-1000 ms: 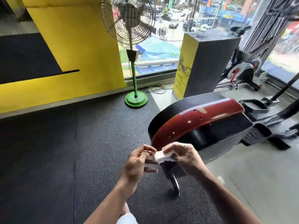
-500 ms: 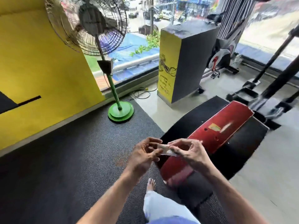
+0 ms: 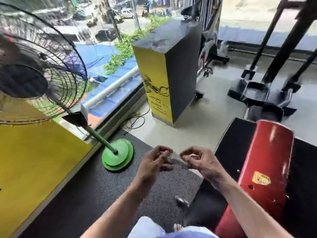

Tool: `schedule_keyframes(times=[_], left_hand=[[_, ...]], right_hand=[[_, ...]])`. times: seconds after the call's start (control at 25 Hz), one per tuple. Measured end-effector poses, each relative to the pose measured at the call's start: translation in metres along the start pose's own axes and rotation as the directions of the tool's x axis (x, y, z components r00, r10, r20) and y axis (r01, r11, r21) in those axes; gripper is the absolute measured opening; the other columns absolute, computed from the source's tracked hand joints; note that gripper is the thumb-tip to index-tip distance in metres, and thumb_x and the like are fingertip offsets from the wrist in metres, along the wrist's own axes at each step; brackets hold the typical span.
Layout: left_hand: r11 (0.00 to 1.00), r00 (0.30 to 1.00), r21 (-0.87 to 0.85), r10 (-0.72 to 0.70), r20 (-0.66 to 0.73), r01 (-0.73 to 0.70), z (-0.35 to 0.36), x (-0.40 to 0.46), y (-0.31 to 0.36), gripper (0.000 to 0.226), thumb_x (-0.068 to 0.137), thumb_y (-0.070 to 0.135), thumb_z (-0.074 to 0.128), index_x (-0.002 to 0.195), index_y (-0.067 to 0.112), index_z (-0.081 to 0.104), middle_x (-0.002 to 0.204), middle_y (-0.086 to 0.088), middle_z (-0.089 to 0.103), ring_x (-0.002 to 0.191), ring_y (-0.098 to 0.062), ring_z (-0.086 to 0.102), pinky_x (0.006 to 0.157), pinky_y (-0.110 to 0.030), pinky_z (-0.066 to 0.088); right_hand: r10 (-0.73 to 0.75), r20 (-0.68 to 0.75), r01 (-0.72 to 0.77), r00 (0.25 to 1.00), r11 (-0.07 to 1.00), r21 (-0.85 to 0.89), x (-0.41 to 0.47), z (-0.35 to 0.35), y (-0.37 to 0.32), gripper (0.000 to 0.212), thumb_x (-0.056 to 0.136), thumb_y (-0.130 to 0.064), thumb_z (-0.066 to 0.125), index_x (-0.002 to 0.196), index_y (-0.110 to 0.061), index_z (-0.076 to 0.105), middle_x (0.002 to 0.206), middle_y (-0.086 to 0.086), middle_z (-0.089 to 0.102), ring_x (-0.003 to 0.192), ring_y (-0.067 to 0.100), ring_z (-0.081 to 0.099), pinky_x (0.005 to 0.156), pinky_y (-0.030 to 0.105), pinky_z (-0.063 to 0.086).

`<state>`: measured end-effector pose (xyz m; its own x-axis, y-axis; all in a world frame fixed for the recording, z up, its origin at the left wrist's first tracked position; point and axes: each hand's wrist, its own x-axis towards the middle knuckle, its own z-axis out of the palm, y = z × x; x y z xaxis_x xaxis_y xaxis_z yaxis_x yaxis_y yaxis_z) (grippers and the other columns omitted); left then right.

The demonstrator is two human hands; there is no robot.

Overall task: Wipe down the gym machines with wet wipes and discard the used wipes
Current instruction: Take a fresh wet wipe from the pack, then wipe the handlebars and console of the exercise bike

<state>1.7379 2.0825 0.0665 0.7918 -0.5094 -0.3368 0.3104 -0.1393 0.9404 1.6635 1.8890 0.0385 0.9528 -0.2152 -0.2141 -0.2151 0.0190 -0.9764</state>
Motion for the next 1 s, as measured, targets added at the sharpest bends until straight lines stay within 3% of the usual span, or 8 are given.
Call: schedule_keyframes(times=[0.04,0.12,0.24,0.36,0.52,0.68,0.84,1.0], left_hand=[[1.000,1.000,0.007,0.019,0.025,-0.020,-0.009,0.023,0.004,0.010,0.101,0.015,0.064,0.106,0.015,0.072,0.103,-0.007,0.075,0.089,-0.017,0.070,0.075,-0.032,0.061],[0.998,0.995,0.039,0.051,0.084,-0.055,-0.028,0.075,0.016,0.012,0.096,0.018,0.069,0.107,0.020,0.074,0.103,-0.002,0.074,0.090,-0.014,0.068,0.073,-0.031,0.059],[0.992,0.986,0.097,0.067,0.155,-0.083,-0.058,0.155,0.038,0.024,0.085,0.032,0.076,0.105,0.019,0.076,0.098,-0.001,0.076,0.086,-0.014,0.068,0.070,-0.028,0.056],[0.995,0.982,0.088,0.039,0.186,-0.057,-0.077,0.220,0.069,0.035,0.082,0.031,0.081,0.101,0.005,0.069,0.085,-0.002,0.073,0.079,-0.014,0.066,0.065,-0.027,0.053],[0.998,0.954,0.039,0.042,0.296,-0.056,-0.096,0.309,0.102,0.042,0.085,0.020,0.084,0.112,0.002,0.057,0.089,-0.010,0.072,0.081,-0.022,0.069,0.074,-0.040,0.059],[0.998,0.916,-0.045,0.061,0.397,-0.047,-0.081,0.374,0.123,0.038,0.083,0.016,0.085,0.108,0.005,0.059,0.089,-0.020,0.068,0.082,-0.028,0.065,0.081,-0.047,0.057],[0.999,0.852,-0.012,0.046,0.522,-0.046,-0.047,0.437,0.135,0.027,0.087,0.019,0.082,0.111,0.012,0.071,0.101,-0.030,0.071,0.089,-0.031,0.068,0.091,-0.062,0.055],[0.993,0.831,0.068,0.043,0.555,-0.097,-0.003,0.517,0.155,0.022,0.092,0.016,0.079,0.113,0.009,0.075,0.107,-0.029,0.073,0.092,-0.027,0.070,0.083,-0.043,0.058]], right_hand=[[0.016,-0.001,-0.016,1.000,1.000,0.020,0.020,-0.001,-0.009,0.008,0.090,-0.013,0.077,0.098,-0.014,0.077,0.093,0.007,0.079,0.085,0.023,0.075,0.078,0.037,0.059],[0.020,-0.007,-0.020,1.000,0.999,-0.029,0.064,-0.001,-0.023,0.025,0.080,-0.022,0.087,0.102,-0.015,0.076,0.093,0.005,0.079,0.086,0.022,0.076,0.076,0.034,0.061],[-0.016,-0.096,0.006,0.995,0.994,-0.109,0.132,0.007,-0.041,0.017,0.080,-0.011,0.086,0.091,-0.010,0.073,0.080,-0.001,0.076,0.072,0.009,0.070,0.064,0.023,0.056],[0.004,-0.225,-0.035,0.974,0.990,-0.136,0.193,0.016,-0.065,0.014,0.086,0.000,0.077,0.078,-0.009,0.070,0.064,-0.010,0.066,0.057,-0.002,0.058,0.054,0.011,0.044],[0.022,-0.271,-0.063,0.962,0.987,-0.146,0.261,0.013,-0.096,0.006,0.091,-0.010,0.075,0.091,-0.016,0.074,0.077,0.002,0.074,0.069,0.005,0.064,0.065,0.021,0.054],[0.104,-0.442,-0.061,0.891,0.992,0.111,0.300,-0.009,-0.103,0.007,0.092,-0.007,0.073,0.099,-0.007,0.074,0.084,0.008,0.074,0.075,0.018,0.069,0.071,0.032,0.060],[0.224,-0.549,-0.039,0.806,0.944,0.328,0.337,-0.055,-0.097,0.014,0.091,-0.008,0.072,0.104,-0.002,0.072,0.096,0.019,0.076,0.079,0.025,0.072,0.062,0.030,0.059],[0.233,-0.539,0.029,0.809,0.901,0.432,0.393,-0.120,-0.092,0.033,0.078,-0.018,0.080,0.108,-0.006,0.072,0.102,0.019,0.076,0.087,0.028,0.072,0.074,0.039,0.064]])
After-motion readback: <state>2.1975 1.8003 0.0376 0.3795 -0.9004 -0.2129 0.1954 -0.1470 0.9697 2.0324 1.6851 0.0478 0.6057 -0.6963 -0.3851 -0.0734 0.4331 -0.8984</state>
